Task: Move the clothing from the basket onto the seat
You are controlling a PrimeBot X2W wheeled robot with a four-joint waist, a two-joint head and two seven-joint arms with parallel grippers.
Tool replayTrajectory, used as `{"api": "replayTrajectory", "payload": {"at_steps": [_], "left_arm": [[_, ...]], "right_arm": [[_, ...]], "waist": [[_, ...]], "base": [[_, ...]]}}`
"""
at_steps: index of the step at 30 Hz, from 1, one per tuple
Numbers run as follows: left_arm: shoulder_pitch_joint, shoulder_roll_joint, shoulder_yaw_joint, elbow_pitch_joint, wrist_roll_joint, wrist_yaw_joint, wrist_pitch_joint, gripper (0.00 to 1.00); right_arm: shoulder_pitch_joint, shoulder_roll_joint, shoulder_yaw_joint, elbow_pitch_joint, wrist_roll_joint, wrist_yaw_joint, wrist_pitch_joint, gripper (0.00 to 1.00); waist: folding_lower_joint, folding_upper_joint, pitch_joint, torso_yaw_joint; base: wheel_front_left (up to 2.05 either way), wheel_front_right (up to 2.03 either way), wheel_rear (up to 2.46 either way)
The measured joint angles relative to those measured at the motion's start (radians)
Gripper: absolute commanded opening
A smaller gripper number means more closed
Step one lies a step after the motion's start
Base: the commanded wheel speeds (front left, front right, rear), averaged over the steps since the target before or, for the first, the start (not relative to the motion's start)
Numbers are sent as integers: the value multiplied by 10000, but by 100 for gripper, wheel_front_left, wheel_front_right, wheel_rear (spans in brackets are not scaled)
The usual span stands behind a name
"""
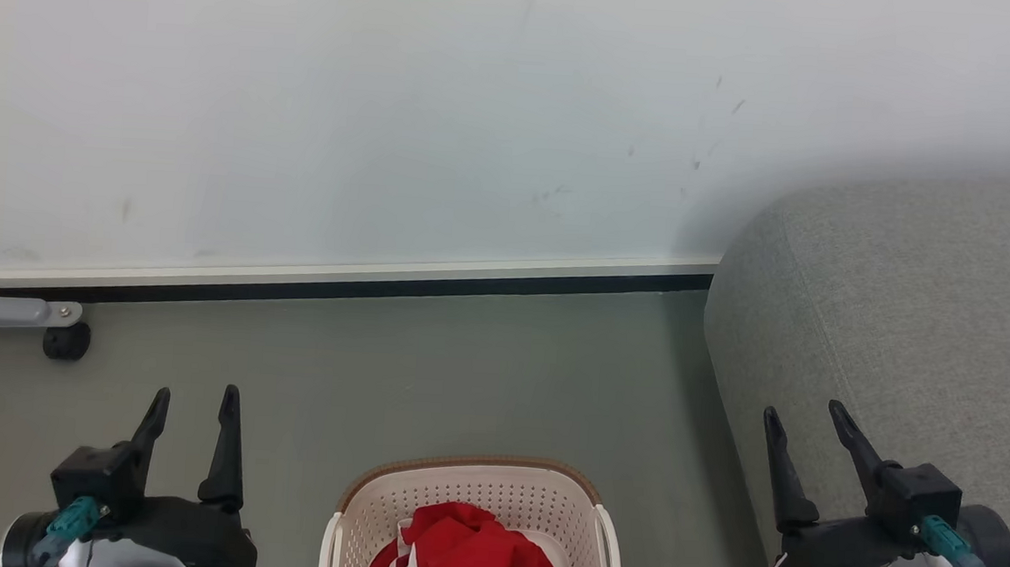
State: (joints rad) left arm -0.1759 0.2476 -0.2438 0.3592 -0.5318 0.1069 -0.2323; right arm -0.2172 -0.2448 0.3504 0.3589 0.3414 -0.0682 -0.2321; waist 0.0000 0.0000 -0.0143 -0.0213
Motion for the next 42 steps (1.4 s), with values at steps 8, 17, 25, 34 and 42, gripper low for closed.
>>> {"api": "replayTrajectory", "payload": {"at_steps": [8, 17, 25, 34, 42], "left_arm": [[14, 29, -159, 69, 491, 88, -115, 100], [57, -2, -142, 84, 485, 146, -69, 100], [178, -10, -132, 81, 485, 161, -58, 100], [207, -15, -84, -157, 495, 161, -54, 100], [116, -23, -71, -510, 587, 163, 17, 100]], "right_arm": [[-12, -79, 190, 63, -508, -35, -171, 100], [-37, 2, 140, 121, -502, -31, -171, 100], [-40, 67, 146, 142, -500, -25, -171, 100], [-43, 104, 63, -71, -485, -25, -173, 100], [-391, 111, -117, -583, -430, -25, -173, 100]], "waist": [[0, 0, -9, -3], [0, 0, 14, 20], [0, 0, 37, 24], [0, 0, 256, 18], [0, 0, 854, -44]], "base": [[0, 0, 0], [0, 0, 0], [0, 0, 0], [0, 0, 0], [0, 0, 0]]}}
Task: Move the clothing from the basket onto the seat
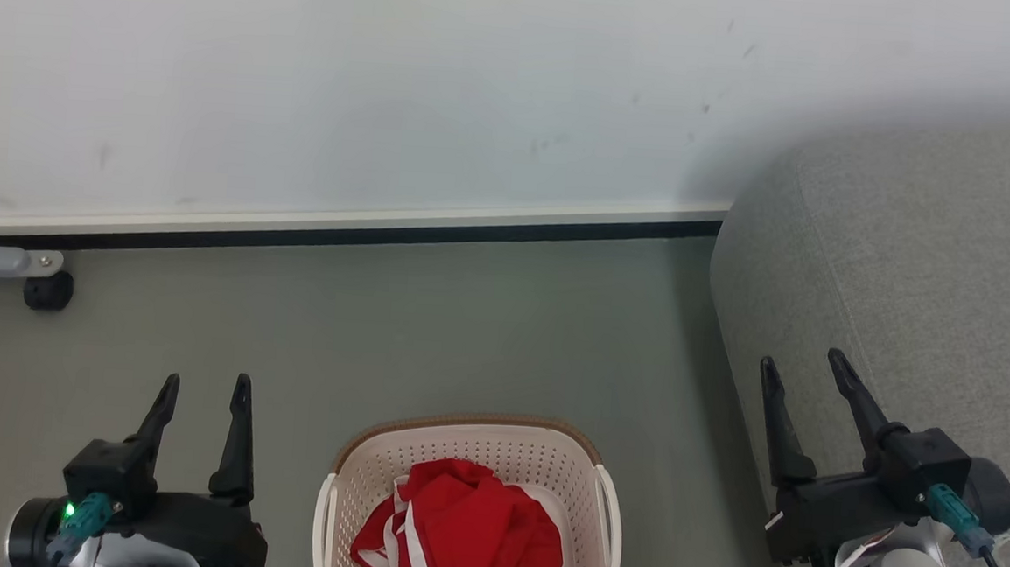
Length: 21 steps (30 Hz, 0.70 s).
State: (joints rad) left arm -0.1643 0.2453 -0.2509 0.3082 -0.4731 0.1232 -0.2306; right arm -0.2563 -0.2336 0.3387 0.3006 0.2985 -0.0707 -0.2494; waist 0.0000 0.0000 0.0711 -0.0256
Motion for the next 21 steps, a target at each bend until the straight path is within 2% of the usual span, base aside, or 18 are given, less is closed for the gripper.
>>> {"api": "replayTrajectory", "payload": {"at_steps": [10, 21], "left_arm": [[-879, -196, -186, -332, 311, 0, 109, 100], [-2178, -268, -757, -167, 654, -94, 619, 100]], "right_arm": [[-596, 44, -121, -648, 0, 0, -44, 100], [-1541, 176, -173, -1331, -10, 2, -73, 100]], "waist": [[1, 1, 1073, -126], [2, 1, 2784, -379]], "base": [[0, 0, 0], [0, 0, 0]]}}
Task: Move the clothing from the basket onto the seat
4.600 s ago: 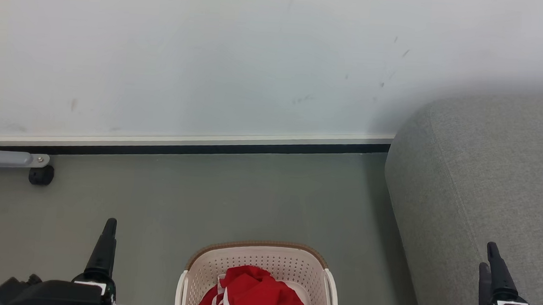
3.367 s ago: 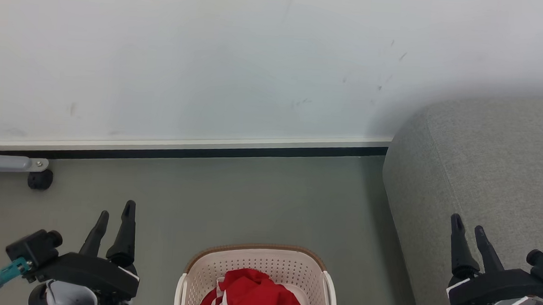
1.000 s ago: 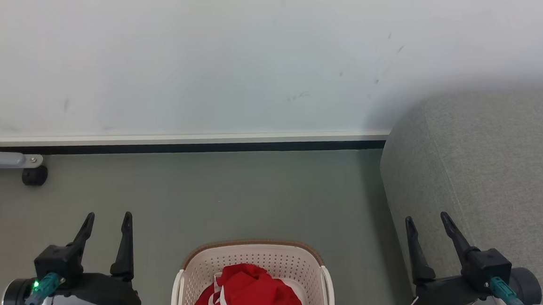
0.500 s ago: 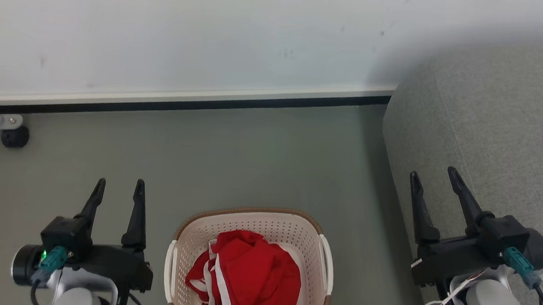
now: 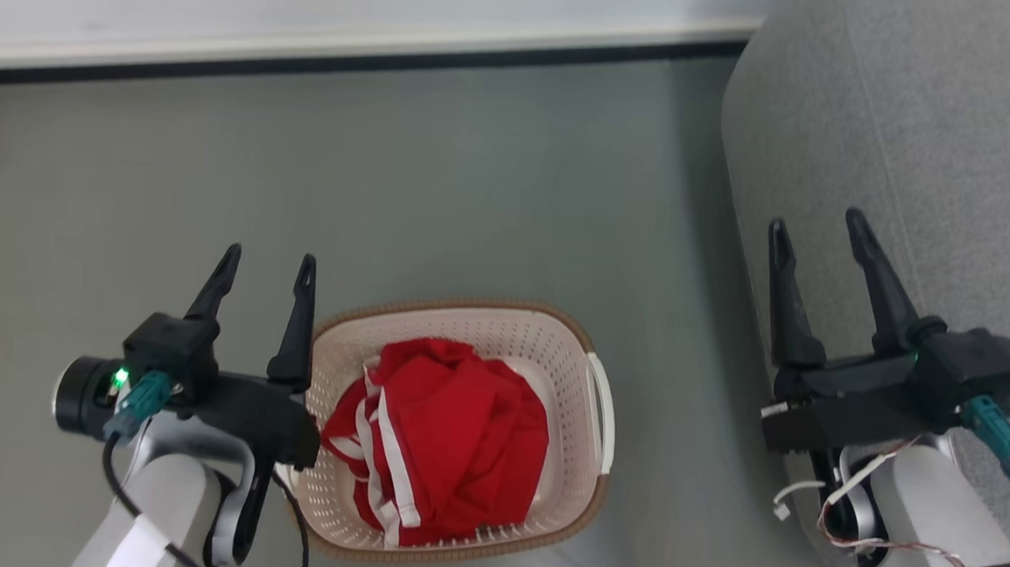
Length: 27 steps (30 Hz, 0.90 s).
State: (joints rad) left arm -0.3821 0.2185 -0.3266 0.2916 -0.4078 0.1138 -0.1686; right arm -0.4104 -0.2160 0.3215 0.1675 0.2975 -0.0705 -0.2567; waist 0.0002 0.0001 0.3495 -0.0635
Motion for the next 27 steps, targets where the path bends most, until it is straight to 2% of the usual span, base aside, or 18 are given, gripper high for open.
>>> {"api": "replayTrajectory", "payload": {"at_steps": [15, 23, 27], "left_arm": [[-1687, -136, -1055, 1108, 708, -527, 892, 100], [-2142, -81, -1427, 2113, 1049, -876, 1321, 100], [-2271, -155, -1448, 2594, 1043, -895, 1498, 100]], "right_arm": [[-1471, 410, 69, -583, -38, 117, 0, 100], [-1877, 706, 186, -571, -38, 268, 0, 100], [-1993, 825, 201, -569, -40, 330, 0, 100]], "waist": [[0, 1, 2185, -642], [-1, 1, 3060, -1210], [-2, 1, 3371, -1530]], "base": [[0, 0, 0], [0, 0, 0], [0, 0, 0]]}}
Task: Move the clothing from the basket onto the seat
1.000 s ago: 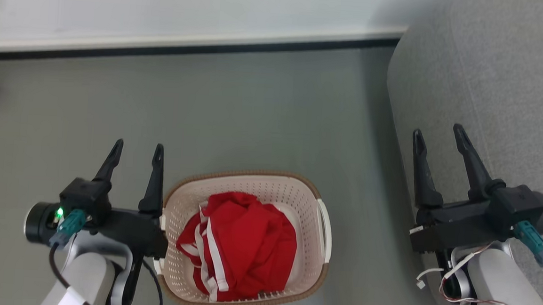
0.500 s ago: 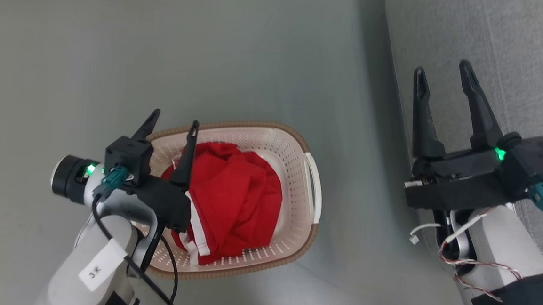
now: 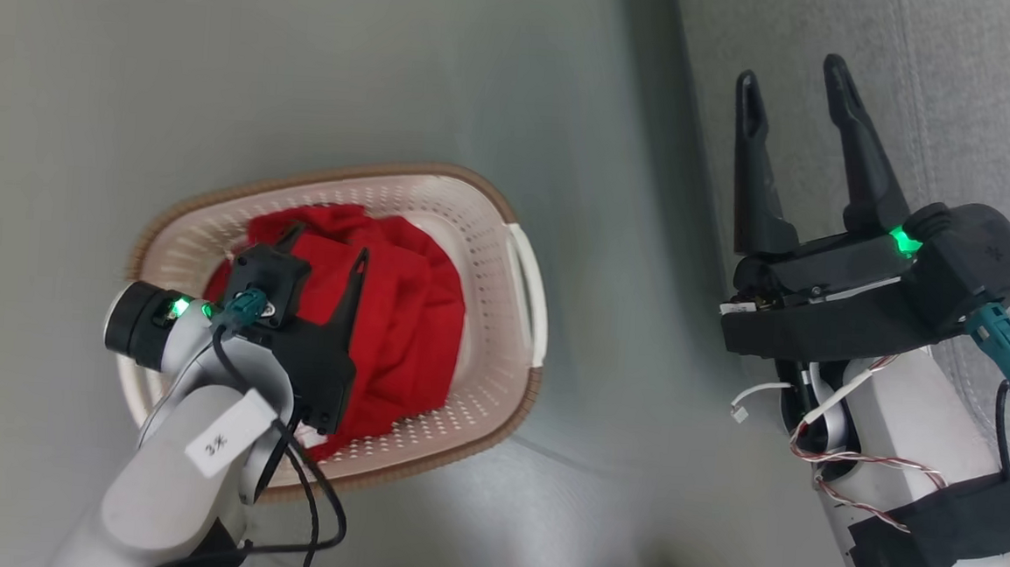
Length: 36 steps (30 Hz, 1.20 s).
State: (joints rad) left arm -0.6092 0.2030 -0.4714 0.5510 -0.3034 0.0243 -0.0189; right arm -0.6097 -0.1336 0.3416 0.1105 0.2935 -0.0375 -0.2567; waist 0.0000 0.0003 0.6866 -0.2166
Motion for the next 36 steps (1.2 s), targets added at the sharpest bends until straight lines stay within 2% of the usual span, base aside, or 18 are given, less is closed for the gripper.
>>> {"api": "replayTrajectory", "payload": {"at_steps": [7, 18, 36], "left_arm": [[-450, -61, -81, 991, -10, -163, 451, 100], [-947, 58, 69, 2527, -67, -157, 1191, 100], [-1785, 10, 796, 4282, -665, 320, 1779, 100]], "right_arm": [[-21, 174, 40, 29, 2, 58, 0, 100], [-172, 362, 94, -54, 2, 197, 0, 100], [-402, 545, 79, -336, -27, 305, -2, 100]], "waist": [[0, 0, 494, -461], [0, -1, 1242, -995], [0, -1, 2269, -1285]], "base": [[0, 0, 0], [0, 0, 0], [0, 0, 0]]}}
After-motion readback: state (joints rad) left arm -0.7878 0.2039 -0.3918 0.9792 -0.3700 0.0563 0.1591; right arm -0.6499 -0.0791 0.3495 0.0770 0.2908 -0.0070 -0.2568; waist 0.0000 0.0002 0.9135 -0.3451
